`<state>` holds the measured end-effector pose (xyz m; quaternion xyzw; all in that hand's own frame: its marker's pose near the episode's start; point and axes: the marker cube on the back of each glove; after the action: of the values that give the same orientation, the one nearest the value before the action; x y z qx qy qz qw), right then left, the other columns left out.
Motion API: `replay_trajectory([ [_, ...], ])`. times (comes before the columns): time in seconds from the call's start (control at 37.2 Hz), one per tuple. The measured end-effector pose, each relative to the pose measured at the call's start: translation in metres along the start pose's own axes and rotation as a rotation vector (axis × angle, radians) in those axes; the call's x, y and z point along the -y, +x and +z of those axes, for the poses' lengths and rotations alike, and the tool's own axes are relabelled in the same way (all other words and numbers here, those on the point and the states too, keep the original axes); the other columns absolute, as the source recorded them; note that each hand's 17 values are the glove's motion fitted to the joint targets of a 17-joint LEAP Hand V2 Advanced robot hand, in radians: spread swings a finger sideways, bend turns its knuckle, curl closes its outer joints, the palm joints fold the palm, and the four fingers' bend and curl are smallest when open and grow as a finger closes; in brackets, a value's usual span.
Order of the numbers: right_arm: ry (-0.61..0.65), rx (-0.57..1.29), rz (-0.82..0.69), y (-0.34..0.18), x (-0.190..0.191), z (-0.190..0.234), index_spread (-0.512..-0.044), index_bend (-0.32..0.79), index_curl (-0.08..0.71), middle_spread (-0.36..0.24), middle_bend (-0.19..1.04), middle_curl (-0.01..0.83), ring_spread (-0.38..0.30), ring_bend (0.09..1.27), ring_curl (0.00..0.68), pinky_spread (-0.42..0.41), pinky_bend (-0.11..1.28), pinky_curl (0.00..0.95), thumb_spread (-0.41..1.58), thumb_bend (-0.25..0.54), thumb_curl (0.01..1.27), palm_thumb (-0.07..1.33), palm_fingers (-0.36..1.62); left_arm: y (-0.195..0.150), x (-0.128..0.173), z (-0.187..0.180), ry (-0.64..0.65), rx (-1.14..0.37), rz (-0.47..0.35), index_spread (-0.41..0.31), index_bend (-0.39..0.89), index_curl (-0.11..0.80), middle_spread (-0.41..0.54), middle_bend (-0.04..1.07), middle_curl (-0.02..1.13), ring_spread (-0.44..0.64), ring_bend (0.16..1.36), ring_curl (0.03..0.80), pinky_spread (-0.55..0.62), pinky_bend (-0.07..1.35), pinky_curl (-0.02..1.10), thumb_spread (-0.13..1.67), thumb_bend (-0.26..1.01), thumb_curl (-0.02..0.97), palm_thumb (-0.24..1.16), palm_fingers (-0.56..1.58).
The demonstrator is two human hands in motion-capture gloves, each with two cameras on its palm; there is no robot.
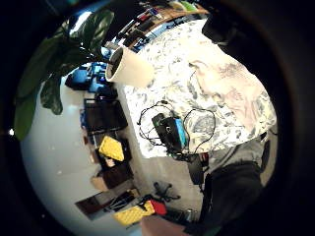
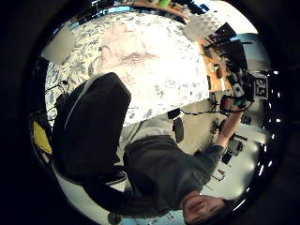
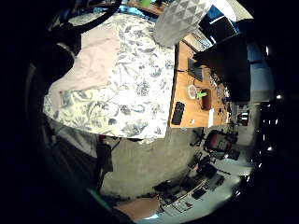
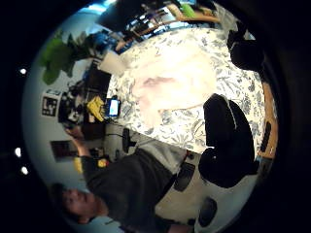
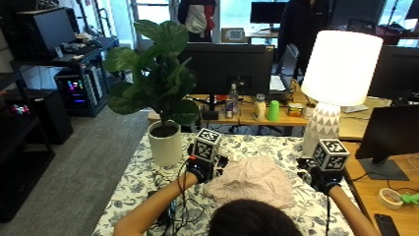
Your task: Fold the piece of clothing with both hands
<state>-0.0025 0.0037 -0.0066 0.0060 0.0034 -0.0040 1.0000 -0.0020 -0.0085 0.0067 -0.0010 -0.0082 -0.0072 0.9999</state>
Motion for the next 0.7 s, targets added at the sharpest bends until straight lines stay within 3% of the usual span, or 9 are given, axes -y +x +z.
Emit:
replay_trajectory([
  [0.05, 0.014, -0.001, 0.0, -0.001, -0.002, -0.003, -0.141, 0.2, 0.084, -0.043, 0.31, 0.106, -0.058, 0.45, 0.098, -0.018, 0.37, 0.081, 0.48, 0.393, 0.11, 0.56, 0.95, 0.001, 0.002, 0.002, -0.004, 0.008, -0.005, 0.006, 0.12, 0.039, 0.072, 0.15, 0.05, 0.1, 0.5, 0.118, 0.13, 0.41, 0.11, 0.51, 0.07, 0.012, 0.11, 0.4],
  [0.11, 0.033, -0.004, 0.002, -0.001, -0.004, -0.006, -0.167, 0.18, 0.136, -0.051, 0.31, 0.14, -0.068, 0.47, 0.152, -0.022, 0.37, 0.132, 0.61, 0.424, 0.13, 0.6, 0.93, 0.003, 0.002, 0.002, -0.004, 0.021, -0.009, 0.007, 0.12, 0.058, 0.087, 0.15, 0.07, 0.12, 0.53, 0.159, 0.15, 0.44, 0.15, 0.64, 0.07, 0.019, 0.12, 0.38],
  [0.27, 0.027, -0.02, 0.02, 0.02, 0.0, 0.012, -0.212, 0.16, 0.209, -0.065, 0.3, 0.208, -0.087, 0.47, 0.236, -0.028, 0.37, 0.206, 0.9, 0.448, 0.17, 0.64, 0.9, 0.024, 0.011, 0.003, 0.052, 0.064, 0.032, 0.006, 0.15, 0.11, 0.114, 0.16, 0.12, 0.15, 0.58, 0.216, 0.2, 0.46, 0.21, 0.92, 0.06, 0.044, 0.12, 0.33],
  [0.43, 0.011, -0.037, 0.042, 0.033, 0.001, 0.023, -0.232, 0.15, 0.239, -0.07, 0.28, 0.254, -0.096, 0.45, 0.27, -0.031, 0.35, 0.239, 1.06, 0.437, 0.2, 0.65, 0.9, 0.04, 0.018, 0.015, 0.082, -0.013, 0.093, 0.001, 0.17, 0.159, 0.121, 0.17, 0.16, 0.18, 0.59, 0.236, 0.23, 0.46, 0.24, 1.08, 0.05, 0.068, 0.12, 0.32],
  [0.56, 0.039, -0.1, 0.041, 0.034, -0.007, 0.007, -0.241, 0.14, 0.257, -0.069, 0.26, 0.281, -0.1, 0.44, 0.29, -0.029, 0.34, 0.259, 1.15, 0.419, 0.22, 0.66, 0.88, 0.062, 0.038, 0.035, 0.137, -0.115, 0.128, -0.013, 0.24, 0.221, 0.125, 0.16, 0.18, 0.21, 0.55, 0.237, 0.27, 0.42, 0.25, 1.16, 0.05, 0.09, 0.15, 0.32],
  [0.7, 0.053, -0.088, 0.047, 0.047, -0.005, 0.01, -0.251, 0.14, 0.268, -0.069, 0.24, 0.304, -0.102, 0.43, 0.305, -0.029, 0.34, 0.276, 1.2, 0.394, 0.24, 0.66, 0.87, 0.094, 0.045, 0.063, 0.074, -0.092, 0.157, -0.018, 0.25, 0.262, 0.131, 0.15, 0.19, 0.23, 0.53, 0.24, 0.3, 0.41, 0.26, 1.23, 0.05, 0.111, 0.18, 0.31],
])
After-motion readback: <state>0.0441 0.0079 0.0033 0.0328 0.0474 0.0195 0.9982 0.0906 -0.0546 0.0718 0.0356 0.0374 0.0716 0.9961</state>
